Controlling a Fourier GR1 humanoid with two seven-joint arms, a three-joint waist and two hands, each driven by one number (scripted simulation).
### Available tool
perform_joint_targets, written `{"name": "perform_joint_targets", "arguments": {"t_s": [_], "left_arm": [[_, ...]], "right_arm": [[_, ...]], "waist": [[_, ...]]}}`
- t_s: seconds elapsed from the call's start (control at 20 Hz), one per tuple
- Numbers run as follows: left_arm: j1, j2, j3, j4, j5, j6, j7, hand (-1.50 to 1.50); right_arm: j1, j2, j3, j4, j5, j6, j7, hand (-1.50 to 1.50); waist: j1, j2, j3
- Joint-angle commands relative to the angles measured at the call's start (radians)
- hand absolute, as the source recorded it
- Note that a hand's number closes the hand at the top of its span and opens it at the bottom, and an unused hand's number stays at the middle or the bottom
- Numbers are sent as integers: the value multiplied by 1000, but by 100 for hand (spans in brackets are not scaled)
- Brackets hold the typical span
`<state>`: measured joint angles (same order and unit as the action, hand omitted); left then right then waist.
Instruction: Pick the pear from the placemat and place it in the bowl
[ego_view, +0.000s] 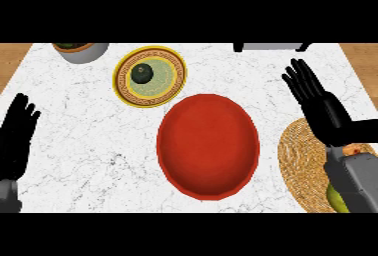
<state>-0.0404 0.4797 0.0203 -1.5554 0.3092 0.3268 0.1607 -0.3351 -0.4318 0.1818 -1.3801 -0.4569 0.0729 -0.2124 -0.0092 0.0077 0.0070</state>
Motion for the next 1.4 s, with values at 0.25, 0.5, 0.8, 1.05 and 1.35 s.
{"name": "perform_joint_targets", "arguments": {"t_s": [0.25,0.5,0.8,1.05,1.35], "left_arm": [[-138,17,38,-31,-23,-67,-170,0],[-50,-13,31,-44,-12,-70,-182,0],[-97,-3,62,-2,13,-124,-205,0],[-122,23,100,20,31,-143,-196,0],[-116,-10,62,21,14,-152,-208,0]], "right_arm": [[132,-15,156,-294,-73,266,14,-150],[364,-68,35,-343,361,-199,-237,-150],[680,-183,61,-635,548,-275,-269,-150],[831,-354,-127,-790,588,-280,-103,-150],[960,-546,-286,-887,627,-133,125,-150]], "waist": [[-25,-16,-9],[-72,-27,-7],[-44,-18,-9],[-54,-18,-11],[-40,-13,-12]]}}
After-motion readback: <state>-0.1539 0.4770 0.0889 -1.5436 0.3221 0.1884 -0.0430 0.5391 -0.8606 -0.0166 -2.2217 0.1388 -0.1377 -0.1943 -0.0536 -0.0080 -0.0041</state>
